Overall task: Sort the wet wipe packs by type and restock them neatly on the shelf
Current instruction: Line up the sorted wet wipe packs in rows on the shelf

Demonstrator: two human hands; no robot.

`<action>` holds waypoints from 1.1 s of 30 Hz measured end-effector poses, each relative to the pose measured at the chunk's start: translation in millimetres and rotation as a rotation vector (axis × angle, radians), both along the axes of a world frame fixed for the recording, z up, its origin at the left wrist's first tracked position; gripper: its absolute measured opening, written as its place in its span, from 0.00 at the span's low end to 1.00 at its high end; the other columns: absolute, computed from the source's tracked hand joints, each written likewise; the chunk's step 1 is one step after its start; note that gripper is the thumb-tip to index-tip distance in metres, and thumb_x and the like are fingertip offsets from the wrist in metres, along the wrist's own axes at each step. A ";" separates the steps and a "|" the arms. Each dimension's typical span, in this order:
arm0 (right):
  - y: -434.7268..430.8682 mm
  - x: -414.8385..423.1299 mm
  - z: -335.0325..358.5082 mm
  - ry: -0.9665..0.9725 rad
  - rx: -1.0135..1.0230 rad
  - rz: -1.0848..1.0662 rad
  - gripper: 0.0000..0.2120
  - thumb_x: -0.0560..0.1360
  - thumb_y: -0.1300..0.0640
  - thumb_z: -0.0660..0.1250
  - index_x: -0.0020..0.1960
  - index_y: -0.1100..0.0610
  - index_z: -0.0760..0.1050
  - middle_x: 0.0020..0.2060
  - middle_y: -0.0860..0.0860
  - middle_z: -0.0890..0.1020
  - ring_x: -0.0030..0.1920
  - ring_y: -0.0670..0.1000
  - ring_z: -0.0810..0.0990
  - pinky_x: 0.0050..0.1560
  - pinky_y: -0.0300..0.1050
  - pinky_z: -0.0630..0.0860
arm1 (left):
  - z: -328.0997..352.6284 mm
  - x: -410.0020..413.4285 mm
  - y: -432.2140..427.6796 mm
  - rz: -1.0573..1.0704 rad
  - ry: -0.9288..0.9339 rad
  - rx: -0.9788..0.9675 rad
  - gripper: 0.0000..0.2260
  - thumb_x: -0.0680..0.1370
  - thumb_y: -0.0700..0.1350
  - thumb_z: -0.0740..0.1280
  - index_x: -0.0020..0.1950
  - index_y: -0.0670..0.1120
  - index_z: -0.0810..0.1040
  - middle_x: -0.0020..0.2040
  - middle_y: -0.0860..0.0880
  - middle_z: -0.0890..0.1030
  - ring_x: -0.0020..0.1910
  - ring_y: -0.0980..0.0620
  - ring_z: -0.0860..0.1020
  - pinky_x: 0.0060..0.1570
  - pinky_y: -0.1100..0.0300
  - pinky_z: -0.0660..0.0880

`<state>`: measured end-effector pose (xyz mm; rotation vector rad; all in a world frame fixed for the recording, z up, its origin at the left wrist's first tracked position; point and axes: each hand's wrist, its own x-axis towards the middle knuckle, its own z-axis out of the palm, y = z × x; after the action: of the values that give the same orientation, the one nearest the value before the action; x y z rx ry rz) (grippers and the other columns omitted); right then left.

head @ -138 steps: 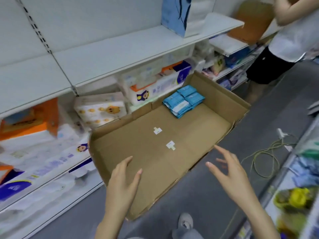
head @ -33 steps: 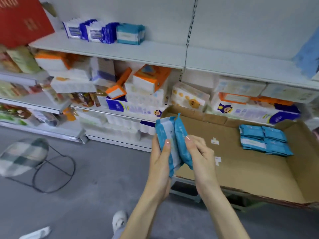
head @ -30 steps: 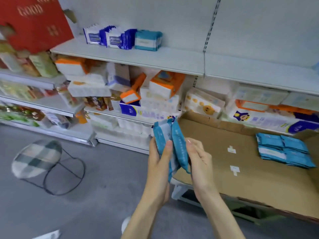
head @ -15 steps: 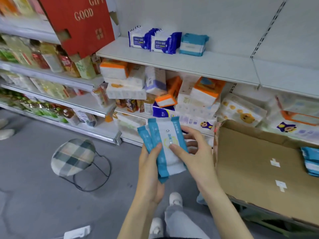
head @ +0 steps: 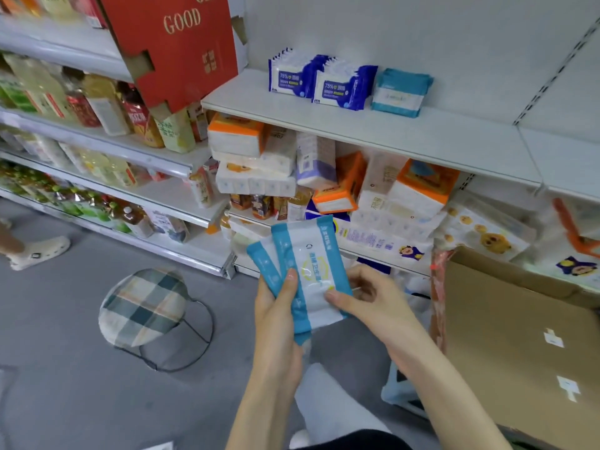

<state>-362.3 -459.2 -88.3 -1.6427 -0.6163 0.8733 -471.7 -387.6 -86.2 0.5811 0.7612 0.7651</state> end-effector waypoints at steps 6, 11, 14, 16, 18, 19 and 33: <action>75.9 61.1 3.2 0.372 0.145 -0.225 0.05 0.73 0.63 0.67 0.49 0.59 0.76 0.46 0.54 0.85 0.46 0.52 0.83 0.45 0.46 0.80 | -10.8 41.2 81.1 -0.044 0.007 -0.020 0.11 0.79 0.42 0.62 0.61 0.49 0.76 0.55 0.48 0.83 0.53 0.50 0.82 0.49 0.53 0.79; 148.6 105.4 6.8 0.512 0.296 -0.407 0.13 0.74 0.61 0.65 0.59 0.61 0.76 0.52 0.55 0.84 0.50 0.53 0.84 0.47 0.46 0.82 | -5.5 54.4 167.7 -0.013 0.158 0.058 0.13 0.75 0.35 0.66 0.58 0.43 0.77 0.52 0.44 0.84 0.50 0.48 0.83 0.42 0.56 0.81; 185.3 119.2 3.5 0.619 0.308 -0.429 0.13 0.74 0.64 0.65 0.58 0.61 0.76 0.48 0.54 0.85 0.45 0.50 0.85 0.39 0.41 0.81 | 1.2 67.2 212.7 0.007 0.229 0.136 0.10 0.73 0.33 0.69 0.52 0.43 0.78 0.46 0.47 0.85 0.46 0.49 0.84 0.40 0.59 0.81; 201.7 127.4 2.4 0.637 0.309 -0.408 0.14 0.72 0.67 0.66 0.58 0.62 0.76 0.49 0.55 0.85 0.45 0.51 0.85 0.39 0.40 0.81 | 0.4 76.2 236.1 0.017 0.287 0.158 0.09 0.72 0.35 0.70 0.50 0.46 0.79 0.44 0.49 0.85 0.43 0.51 0.83 0.37 0.61 0.78; 210.2 137.7 2.6 0.630 0.315 -0.425 0.15 0.71 0.68 0.66 0.57 0.63 0.76 0.51 0.56 0.85 0.48 0.53 0.85 0.42 0.41 0.81 | -3.3 87.3 255.4 0.000 0.318 0.156 0.09 0.72 0.37 0.71 0.50 0.47 0.78 0.45 0.49 0.85 0.43 0.53 0.81 0.39 0.60 0.72; 212.3 144.6 2.9 0.619 0.321 -0.448 0.14 0.71 0.68 0.66 0.57 0.63 0.76 0.51 0.57 0.85 0.48 0.53 0.85 0.42 0.41 0.81 | -5.3 95.0 263.8 -0.016 0.324 0.143 0.09 0.72 0.37 0.71 0.50 0.47 0.78 0.45 0.50 0.84 0.43 0.53 0.80 0.39 0.61 0.72; 211.2 270.9 1.0 0.278 0.312 -0.947 0.16 0.72 0.66 0.69 0.59 0.60 0.75 0.52 0.55 0.84 0.51 0.53 0.84 0.43 0.40 0.82 | 4.7 266.2 358.7 -0.531 0.197 0.211 0.16 0.75 0.34 0.68 0.60 0.45 0.74 0.53 0.45 0.83 0.49 0.45 0.83 0.36 0.60 0.81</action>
<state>-91.4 -247.9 -87.4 -1.2722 0.2302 0.2643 -205.6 -29.0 -81.5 1.0114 0.6660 0.2983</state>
